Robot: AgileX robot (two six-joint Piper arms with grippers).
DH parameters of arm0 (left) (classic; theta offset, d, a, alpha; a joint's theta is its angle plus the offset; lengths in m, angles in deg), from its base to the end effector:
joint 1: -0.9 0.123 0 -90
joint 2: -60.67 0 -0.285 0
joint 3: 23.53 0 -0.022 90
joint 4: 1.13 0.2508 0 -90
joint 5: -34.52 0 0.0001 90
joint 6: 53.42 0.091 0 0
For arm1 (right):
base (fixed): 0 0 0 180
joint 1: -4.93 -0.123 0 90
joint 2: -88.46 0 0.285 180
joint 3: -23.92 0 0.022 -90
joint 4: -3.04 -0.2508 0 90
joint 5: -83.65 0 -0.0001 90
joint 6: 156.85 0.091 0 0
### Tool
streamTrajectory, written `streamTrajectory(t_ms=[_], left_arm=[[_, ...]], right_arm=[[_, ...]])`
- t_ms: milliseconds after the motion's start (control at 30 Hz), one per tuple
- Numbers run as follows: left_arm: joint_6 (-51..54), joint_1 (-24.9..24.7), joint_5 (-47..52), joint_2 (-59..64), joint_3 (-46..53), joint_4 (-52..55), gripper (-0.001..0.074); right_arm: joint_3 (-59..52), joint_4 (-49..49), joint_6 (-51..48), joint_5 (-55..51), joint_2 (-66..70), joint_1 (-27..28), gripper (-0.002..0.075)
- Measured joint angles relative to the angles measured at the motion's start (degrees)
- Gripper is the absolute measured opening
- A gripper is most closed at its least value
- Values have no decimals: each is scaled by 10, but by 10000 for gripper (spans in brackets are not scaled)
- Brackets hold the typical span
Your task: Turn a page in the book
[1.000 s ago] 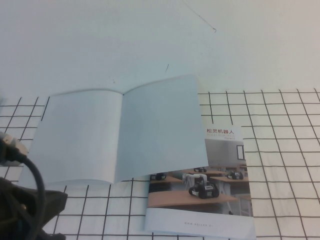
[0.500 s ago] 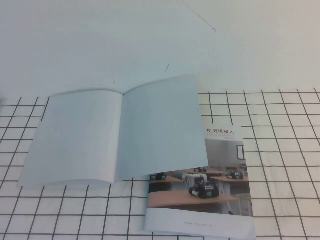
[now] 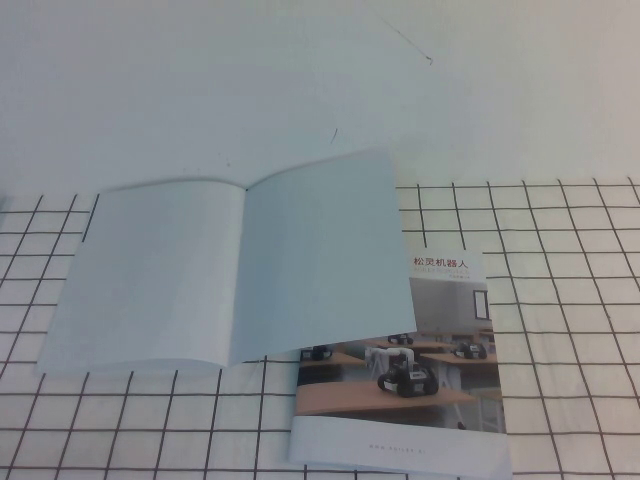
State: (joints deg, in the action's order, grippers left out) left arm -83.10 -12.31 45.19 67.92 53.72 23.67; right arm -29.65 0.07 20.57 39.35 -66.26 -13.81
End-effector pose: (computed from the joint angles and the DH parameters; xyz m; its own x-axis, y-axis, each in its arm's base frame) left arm 0.0554 -0.0057 0.1982 -0.0851 -0.0739 -0.9936 0.1452 0.9857 -0.0857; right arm 0.0560 0.0225 0.2650 -0.5145 -0.1829 -0.8377 -0.3539 0.9352 0.0131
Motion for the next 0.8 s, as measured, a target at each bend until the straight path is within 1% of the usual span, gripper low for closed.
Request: streamTrajectory(t_ms=[200, 400, 500, 567, 633, 800], left_arm=[[-48, 2, -11, -1, 15, 0, -2], [-57, 2, 1, -1, 15, 3, -2], [-57, 2, 14, -1, 15, -13, -2], [-42, 2, 34, -1, 15, -36, -2], [-3, 2, 73, -1, 15, -71, -2], [76, 2, 85, -2, 13, -125, -2]], right_arm=[[0, -1, 0, 0, 0, 0, 10], [0, -1, 0, 0, 0, 0, 10], [0, -1, 0, 0, 0, 0, 10], [0, -1, 0, 0, 0, 0, 10], [0, -1, 0, 0, 0, 0, 10], [0, -1, 0, 0, 0, 0, 10]])
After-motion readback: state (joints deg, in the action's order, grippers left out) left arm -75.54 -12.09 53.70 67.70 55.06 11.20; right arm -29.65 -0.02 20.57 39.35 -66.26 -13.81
